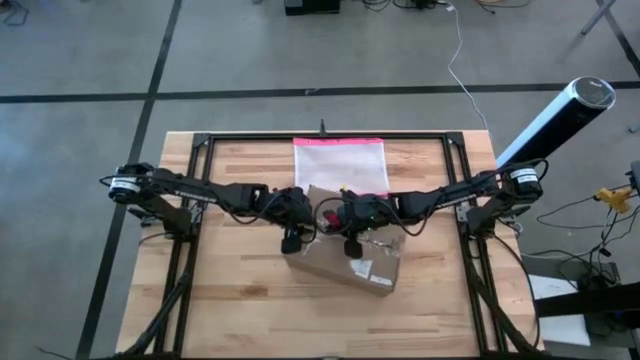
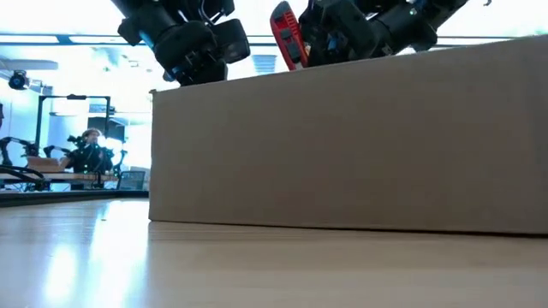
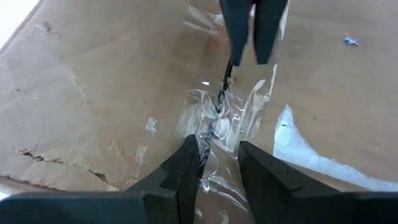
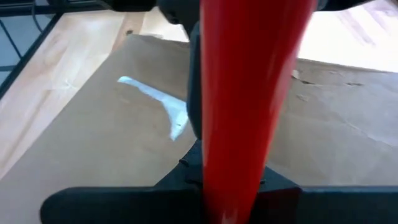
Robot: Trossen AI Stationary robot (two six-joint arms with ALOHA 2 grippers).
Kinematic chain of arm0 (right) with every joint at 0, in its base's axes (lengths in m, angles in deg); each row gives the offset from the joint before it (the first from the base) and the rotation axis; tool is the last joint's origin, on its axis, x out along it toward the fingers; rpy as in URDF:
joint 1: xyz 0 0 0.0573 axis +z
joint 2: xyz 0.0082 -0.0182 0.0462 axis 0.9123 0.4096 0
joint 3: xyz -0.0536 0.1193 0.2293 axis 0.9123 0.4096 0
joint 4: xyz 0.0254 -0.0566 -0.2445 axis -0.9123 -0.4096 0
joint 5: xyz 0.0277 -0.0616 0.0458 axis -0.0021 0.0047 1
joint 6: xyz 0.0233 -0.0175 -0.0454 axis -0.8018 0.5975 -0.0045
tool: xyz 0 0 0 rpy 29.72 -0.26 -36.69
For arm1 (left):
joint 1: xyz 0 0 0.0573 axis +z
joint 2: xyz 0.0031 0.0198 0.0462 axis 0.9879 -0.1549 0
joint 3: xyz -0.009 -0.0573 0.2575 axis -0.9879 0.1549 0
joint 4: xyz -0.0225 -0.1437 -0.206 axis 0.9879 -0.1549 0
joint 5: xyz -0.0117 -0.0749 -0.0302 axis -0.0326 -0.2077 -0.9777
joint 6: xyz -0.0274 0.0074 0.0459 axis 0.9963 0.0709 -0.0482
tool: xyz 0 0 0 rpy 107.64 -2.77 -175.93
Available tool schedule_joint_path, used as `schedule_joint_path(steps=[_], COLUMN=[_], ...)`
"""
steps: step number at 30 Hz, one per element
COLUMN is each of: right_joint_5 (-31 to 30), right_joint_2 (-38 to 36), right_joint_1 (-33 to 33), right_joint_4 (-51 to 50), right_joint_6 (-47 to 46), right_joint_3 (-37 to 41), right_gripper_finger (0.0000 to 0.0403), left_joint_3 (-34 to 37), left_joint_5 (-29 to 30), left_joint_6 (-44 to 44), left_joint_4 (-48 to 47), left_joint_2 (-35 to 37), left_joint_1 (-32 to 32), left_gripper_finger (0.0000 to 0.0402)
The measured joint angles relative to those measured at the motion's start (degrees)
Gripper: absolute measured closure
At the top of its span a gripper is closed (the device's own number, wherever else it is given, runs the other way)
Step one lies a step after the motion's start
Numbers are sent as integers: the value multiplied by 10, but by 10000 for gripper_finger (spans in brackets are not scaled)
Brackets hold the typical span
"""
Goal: Unpack boxes
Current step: Open the cardboard box using the box cutter
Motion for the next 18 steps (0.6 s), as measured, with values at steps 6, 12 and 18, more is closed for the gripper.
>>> schedule_joint_path(steps=[6, 12, 18], right_joint_5=[-1, 10, 13], right_joint_2=[0, -2, -16], right_joint_1=[-17, -15, -9], right_joint_4=[4, 5, 5], right_joint_6=[7, -7, -11], right_joint_3=[0, 0, 1], right_gripper_finger=[398, 398, 398], left_joint_3=[0, 0, 0], left_joint_5=[0, 3, 3], left_joint_6=[17, 20, 20], left_joint_4=[-16, -17, -16], left_joint_2=[1, 1, 0], left_joint_1=[0, 0, 0], left_gripper_finger=[290, 297, 293])
